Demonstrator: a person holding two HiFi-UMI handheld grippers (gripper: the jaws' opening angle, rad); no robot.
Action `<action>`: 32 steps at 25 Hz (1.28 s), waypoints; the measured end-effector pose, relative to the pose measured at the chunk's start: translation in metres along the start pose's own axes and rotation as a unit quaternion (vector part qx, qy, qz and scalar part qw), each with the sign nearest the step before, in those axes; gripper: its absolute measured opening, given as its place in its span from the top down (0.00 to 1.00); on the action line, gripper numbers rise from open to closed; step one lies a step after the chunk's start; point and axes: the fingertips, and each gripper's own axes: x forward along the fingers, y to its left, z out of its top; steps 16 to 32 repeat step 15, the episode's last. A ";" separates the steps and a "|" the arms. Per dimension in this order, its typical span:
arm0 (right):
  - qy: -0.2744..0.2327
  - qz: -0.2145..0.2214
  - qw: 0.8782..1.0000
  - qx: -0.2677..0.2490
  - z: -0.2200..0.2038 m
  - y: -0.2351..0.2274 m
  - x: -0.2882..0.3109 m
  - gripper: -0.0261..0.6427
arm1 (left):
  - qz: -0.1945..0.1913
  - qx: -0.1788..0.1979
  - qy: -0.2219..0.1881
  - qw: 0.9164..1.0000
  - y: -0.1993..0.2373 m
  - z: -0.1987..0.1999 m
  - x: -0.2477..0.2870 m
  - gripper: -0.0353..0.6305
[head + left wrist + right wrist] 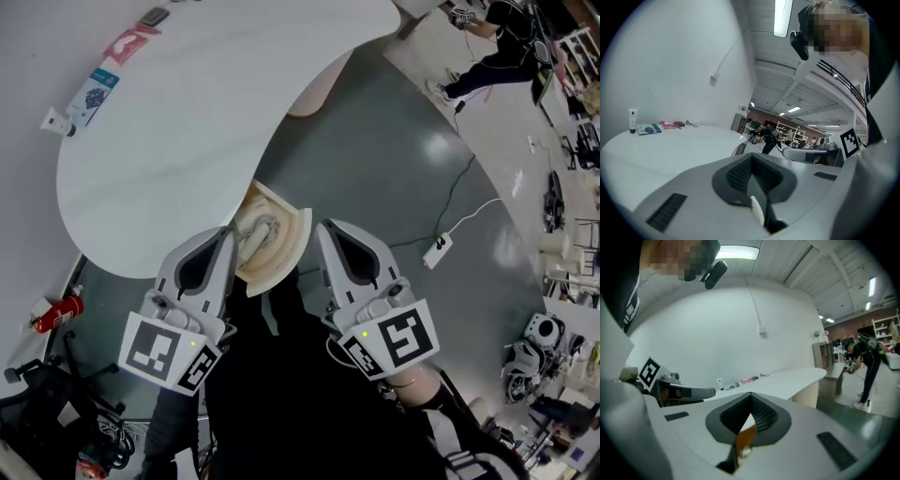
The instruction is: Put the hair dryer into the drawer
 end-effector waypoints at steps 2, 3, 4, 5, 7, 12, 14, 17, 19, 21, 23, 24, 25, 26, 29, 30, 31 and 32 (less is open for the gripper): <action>-0.009 0.001 1.000 0.002 0.005 0.001 -0.006 0.96 | 0.001 0.005 -0.008 1.000 -0.002 0.007 -0.006 0.93; -0.013 0.002 1.000 0.004 0.006 0.001 -0.009 0.96 | 0.002 0.007 -0.012 1.000 -0.003 0.010 -0.008 0.93; -0.016 0.002 1.000 0.005 0.007 0.001 -0.012 0.96 | 0.003 0.007 -0.017 1.000 -0.003 0.012 -0.011 0.93; -0.019 0.002 1.000 0.005 0.008 0.001 -0.014 0.96 | 0.004 0.009 -0.021 1.000 -0.004 0.015 -0.013 0.93; -0.026 0.001 1.000 0.005 0.010 0.001 -0.020 0.96 | 0.005 0.011 -0.029 1.000 -0.004 0.019 -0.018 0.93; -0.051 0.000 0.999 0.008 0.020 0.001 -0.036 0.96 | 0.010 0.015 -0.045 0.999 -0.005 0.028 -0.031 0.93; -0.062 -0.002 0.998 0.009 0.024 0.001 -0.044 0.96 | 0.014 0.018 -0.052 0.998 -0.007 0.032 -0.037 0.93; -0.068 -0.003 0.998 0.009 0.027 0.001 -0.048 0.96 | 0.016 0.020 -0.055 0.998 -0.008 0.034 -0.041 0.93; -0.068 -0.003 0.998 0.009 0.027 0.001 -0.048 0.96 | 0.016 0.020 -0.055 0.998 -0.008 0.034 -0.041 0.93; -0.068 -0.003 0.998 0.009 0.027 0.001 -0.048 0.96 | 0.016 0.020 -0.055 0.998 -0.008 0.034 -0.041 0.93; -0.068 -0.003 0.998 0.009 0.027 0.001 -0.048 0.96 | 0.016 0.020 -0.055 0.998 -0.008 0.034 -0.041 0.93; -0.068 -0.003 0.998 0.009 0.027 0.001 -0.048 0.96 | 0.016 0.020 -0.055 0.998 -0.008 0.034 -0.041 0.93; -0.068 -0.003 0.998 0.009 0.027 0.001 -0.048 0.96 | 0.016 0.020 -0.055 0.998 -0.008 0.034 -0.041 0.93; -0.068 -0.003 0.998 0.009 0.027 0.001 -0.048 0.96 | 0.016 0.020 -0.055 0.998 -0.008 0.034 -0.041 0.93; -0.068 -0.003 0.998 0.009 0.027 0.001 -0.048 0.96 | 0.016 0.020 -0.055 0.998 -0.008 0.034 -0.041 0.93; -0.068 -0.003 0.998 0.009 0.027 0.001 -0.048 0.96 | 0.016 0.020 -0.055 0.998 -0.008 0.034 -0.041 0.93; -0.068 -0.003 0.998 0.009 0.027 0.001 -0.048 0.96 | 0.016 0.020 -0.055 0.998 -0.008 0.034 -0.041 0.93; -0.068 -0.003 0.998 0.009 0.027 0.001 -0.048 0.96 | 0.016 0.020 -0.055 0.998 -0.008 0.034 -0.041 0.93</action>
